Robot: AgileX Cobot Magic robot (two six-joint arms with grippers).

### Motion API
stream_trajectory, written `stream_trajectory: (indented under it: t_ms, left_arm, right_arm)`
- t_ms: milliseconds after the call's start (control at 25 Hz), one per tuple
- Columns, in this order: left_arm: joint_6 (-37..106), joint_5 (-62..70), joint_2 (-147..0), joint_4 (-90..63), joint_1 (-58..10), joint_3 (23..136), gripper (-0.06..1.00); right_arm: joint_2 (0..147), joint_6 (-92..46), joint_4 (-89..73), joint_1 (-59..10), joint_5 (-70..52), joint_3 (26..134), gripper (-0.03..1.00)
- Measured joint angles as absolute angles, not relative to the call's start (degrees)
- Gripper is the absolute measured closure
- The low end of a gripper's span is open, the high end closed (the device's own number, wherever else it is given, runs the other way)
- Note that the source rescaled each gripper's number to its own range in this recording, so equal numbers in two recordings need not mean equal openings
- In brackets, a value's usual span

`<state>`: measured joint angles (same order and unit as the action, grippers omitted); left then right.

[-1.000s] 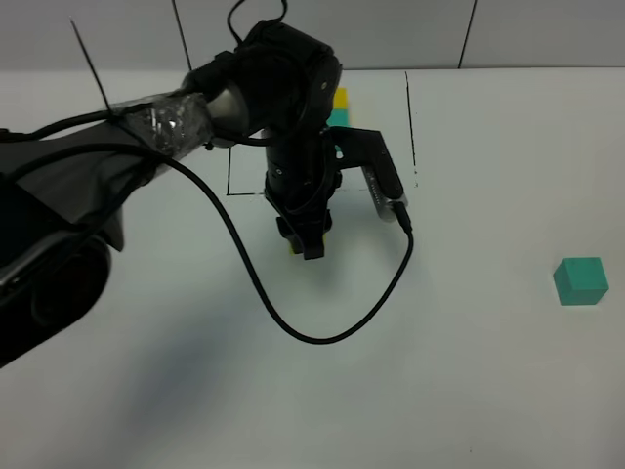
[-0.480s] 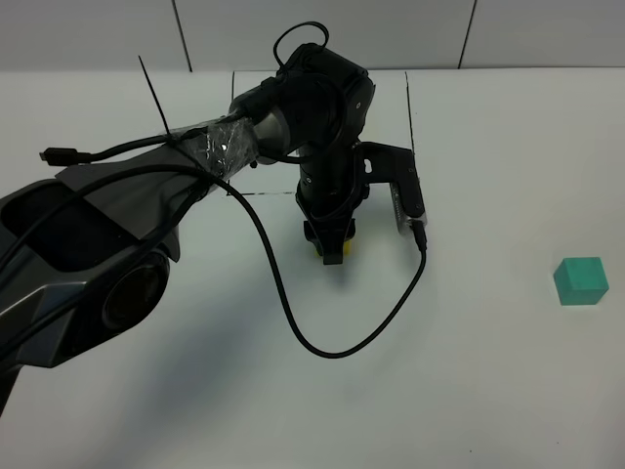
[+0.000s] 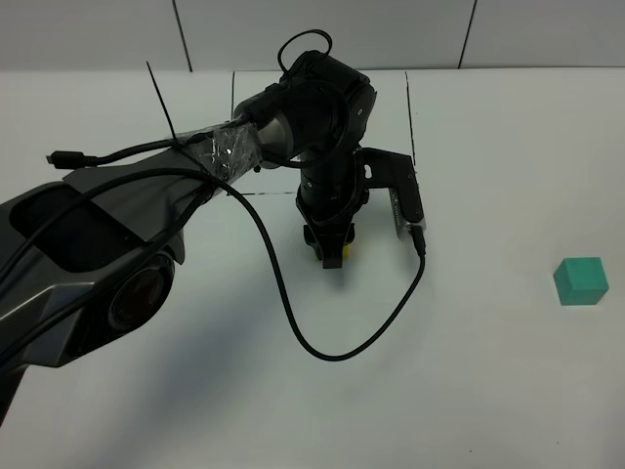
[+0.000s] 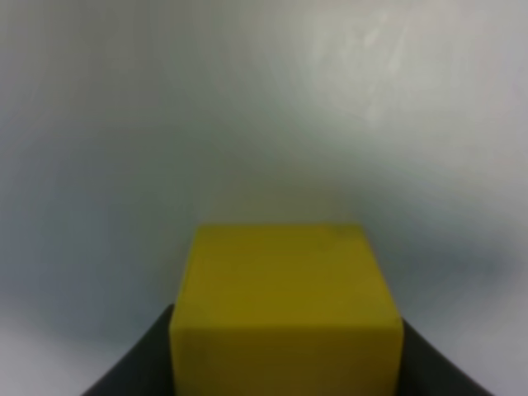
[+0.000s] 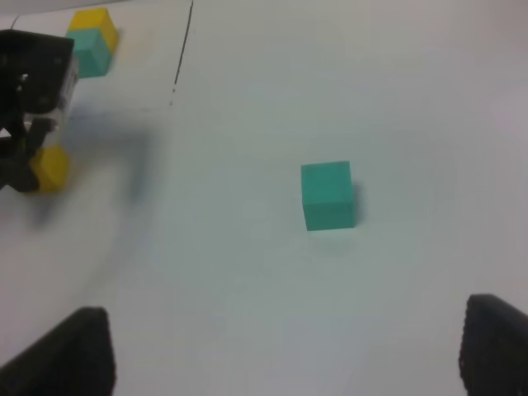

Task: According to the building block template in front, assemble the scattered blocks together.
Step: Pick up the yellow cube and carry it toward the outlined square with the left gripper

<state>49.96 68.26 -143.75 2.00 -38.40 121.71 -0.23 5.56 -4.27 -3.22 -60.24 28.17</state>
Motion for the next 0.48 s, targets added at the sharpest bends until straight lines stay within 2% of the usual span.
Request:
stream_trajectory:
  t_ms: [320,360,400,480]
  left_arm:
    - [49.96,68.26,-143.75,2.00,-38.40,121.71,0.93]
    - [49.96,68.26,-143.79,1.95,-38.40,121.71,0.89]
    - [49.84,68.26,-143.98,1.86,-38.40,121.71,0.80]
    - [49.10,68.26,-144.28,1.86,-38.40,121.71,0.51]
  right_arm:
    - [-0.23,5.56,-4.27,-3.22,-60.24,28.17,0.26]
    - [-0.23,5.56,-4.27,-3.22,-60.24,28.17,0.26]
    - [-0.23,5.56,-4.27,-3.22,-60.24,28.17,0.26]
    - [-0.23,5.56,-4.27,-3.22,-60.24,28.17,0.26]
